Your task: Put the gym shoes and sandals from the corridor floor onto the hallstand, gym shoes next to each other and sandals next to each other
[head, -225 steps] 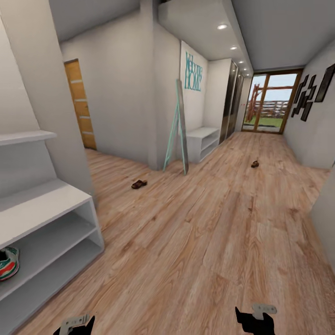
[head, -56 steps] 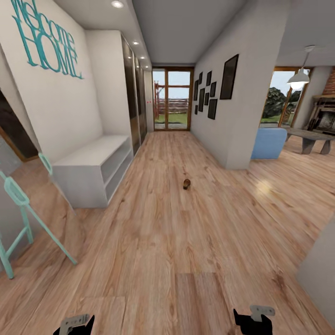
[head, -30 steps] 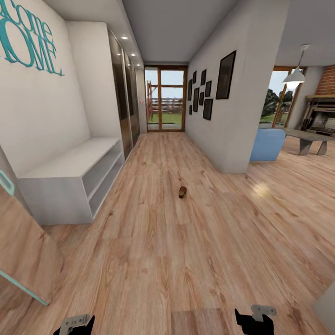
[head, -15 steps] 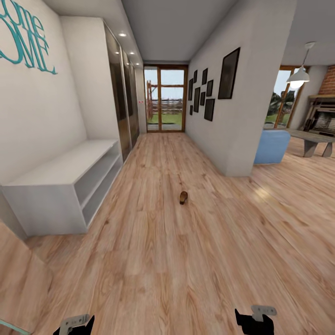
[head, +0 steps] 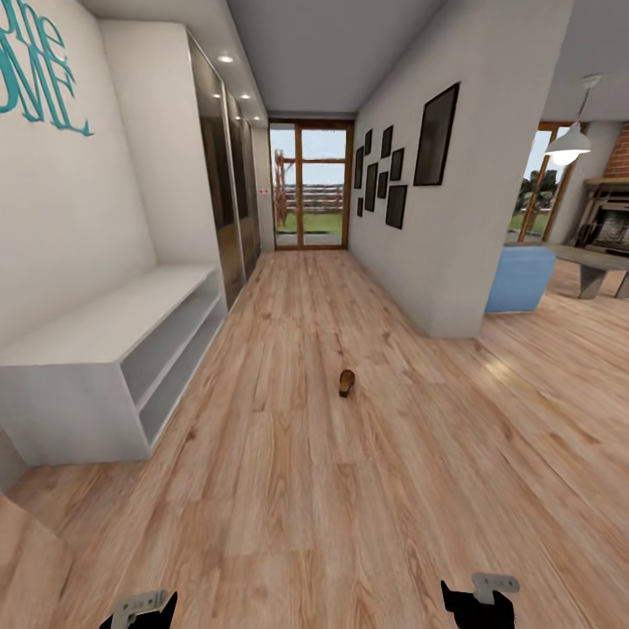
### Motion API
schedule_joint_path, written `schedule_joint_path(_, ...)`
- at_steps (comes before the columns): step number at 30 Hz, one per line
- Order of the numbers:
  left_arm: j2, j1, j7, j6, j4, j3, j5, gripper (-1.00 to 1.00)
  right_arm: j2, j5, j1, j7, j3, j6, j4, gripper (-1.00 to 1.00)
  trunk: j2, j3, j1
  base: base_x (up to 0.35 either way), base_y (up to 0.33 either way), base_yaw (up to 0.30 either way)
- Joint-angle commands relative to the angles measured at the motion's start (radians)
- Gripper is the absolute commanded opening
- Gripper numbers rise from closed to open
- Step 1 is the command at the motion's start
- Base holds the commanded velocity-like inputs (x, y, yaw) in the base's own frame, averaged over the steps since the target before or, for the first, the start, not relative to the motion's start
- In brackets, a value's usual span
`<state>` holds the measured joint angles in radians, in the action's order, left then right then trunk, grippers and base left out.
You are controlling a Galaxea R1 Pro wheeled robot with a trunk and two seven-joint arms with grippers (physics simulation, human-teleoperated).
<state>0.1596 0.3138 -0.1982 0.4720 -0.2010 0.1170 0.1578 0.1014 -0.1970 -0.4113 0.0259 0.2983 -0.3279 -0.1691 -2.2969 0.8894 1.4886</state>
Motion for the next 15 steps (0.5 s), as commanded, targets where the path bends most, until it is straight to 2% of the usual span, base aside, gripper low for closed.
schedule_joint_path(1,0.0,0.001,-0.01,0.0,0.001,0.004,0.009,1.0,0.0,-0.009,-0.001,0.003,0.009,-0.004,0.001,1.0,0.0,0.001,0.0,0.339,0.0,0.0)
schedule_joint_path(15,0.0,0.001,-0.01,0.0,0.001,0.004,0.01,1.0,-0.002,-0.01,-0.001,0.003,0.008,-0.003,0.002,1.0,0.0,0.001,0.0,0.338,0.0,0.0)
